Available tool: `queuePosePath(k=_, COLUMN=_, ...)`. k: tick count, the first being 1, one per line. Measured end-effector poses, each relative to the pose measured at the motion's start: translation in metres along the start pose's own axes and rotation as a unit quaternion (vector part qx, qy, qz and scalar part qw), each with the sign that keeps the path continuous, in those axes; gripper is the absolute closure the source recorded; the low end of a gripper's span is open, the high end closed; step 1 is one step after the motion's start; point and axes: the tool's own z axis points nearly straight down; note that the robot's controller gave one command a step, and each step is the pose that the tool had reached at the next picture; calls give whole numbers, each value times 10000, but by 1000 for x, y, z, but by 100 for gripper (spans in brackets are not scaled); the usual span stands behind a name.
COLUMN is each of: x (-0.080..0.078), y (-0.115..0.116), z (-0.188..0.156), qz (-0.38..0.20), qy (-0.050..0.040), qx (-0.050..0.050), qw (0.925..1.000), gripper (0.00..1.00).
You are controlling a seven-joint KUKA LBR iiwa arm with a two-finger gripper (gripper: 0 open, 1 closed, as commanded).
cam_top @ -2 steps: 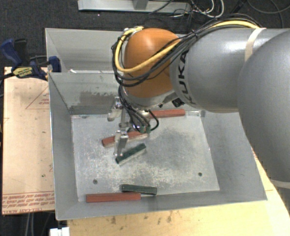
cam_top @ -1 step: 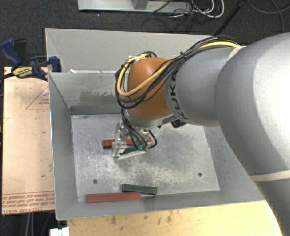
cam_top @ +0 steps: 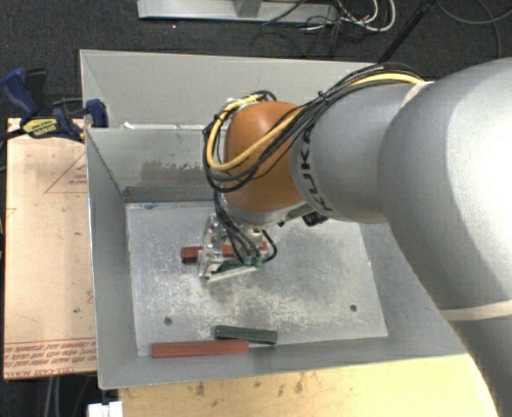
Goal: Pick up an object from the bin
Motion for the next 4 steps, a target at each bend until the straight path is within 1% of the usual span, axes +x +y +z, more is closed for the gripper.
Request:
queuePosePath(k=1, x=-10, y=9, z=8, qz=209, qy=9, qx=10, qw=9998, gripper=100)
queuePosePath(k=2, x=-11, y=11, z=8, qz=256, qy=-7, qx=-1, qw=9997, gripper=100)
queuePosePath(k=3, x=-12, y=1, z=14, qz=157, qy=-38, qx=-55, qw=9999, gripper=100)
queuePosePath(k=4, x=-23, y=18, z=-123, qz=29, qy=2, qx=5, qw=10000, gripper=100)
